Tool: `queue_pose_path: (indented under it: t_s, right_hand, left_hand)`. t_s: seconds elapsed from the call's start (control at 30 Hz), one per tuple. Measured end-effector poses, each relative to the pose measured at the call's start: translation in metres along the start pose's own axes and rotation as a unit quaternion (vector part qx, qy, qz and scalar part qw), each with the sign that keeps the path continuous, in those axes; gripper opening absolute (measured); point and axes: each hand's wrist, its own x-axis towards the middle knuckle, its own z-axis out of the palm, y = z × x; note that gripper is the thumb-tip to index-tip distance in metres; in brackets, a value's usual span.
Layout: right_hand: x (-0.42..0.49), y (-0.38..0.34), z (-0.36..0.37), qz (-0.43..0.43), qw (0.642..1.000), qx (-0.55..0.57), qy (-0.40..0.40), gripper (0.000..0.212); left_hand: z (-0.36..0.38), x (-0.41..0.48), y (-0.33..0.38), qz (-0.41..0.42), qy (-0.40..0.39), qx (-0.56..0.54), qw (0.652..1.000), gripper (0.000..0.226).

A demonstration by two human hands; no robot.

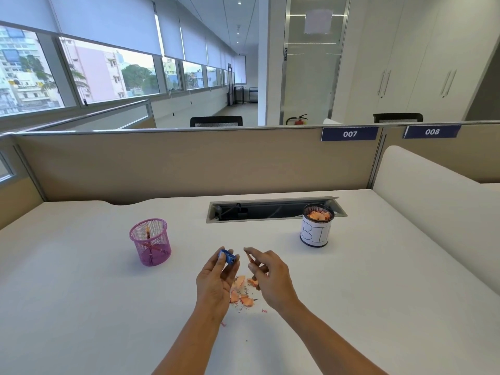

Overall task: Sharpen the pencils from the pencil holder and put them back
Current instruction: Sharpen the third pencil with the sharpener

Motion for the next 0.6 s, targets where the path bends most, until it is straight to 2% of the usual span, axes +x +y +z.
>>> queue_pose_path:
  t_s: [0.2, 0.4, 0.6]
  right_hand:
    - [-0.0042, -0.0008, -0.0001, -0.016, 1.000, 0.007, -0.024, 0.047]
    - [-0.0023, -0.0029, 0.0023, 0.025, 0.999, 0.015, 0.024, 0.030]
    - [0.0020, -0.0058, 0.0063, 0.027, 0.998, -0.005, 0.059, 0.026]
  left_hand:
    - [0.0028, 0.0005, -0.0008, 0.007, -0.014, 0.007, 1.000, 0.020]
    - [0.0043, -0.0033, -0.0022, 0.006, -0.021, 0.012, 1.000, 0.019]
    - [0.0070, -0.0065, -0.0059, 0.008, -0.038, 0.049, 0.998, 0.020]
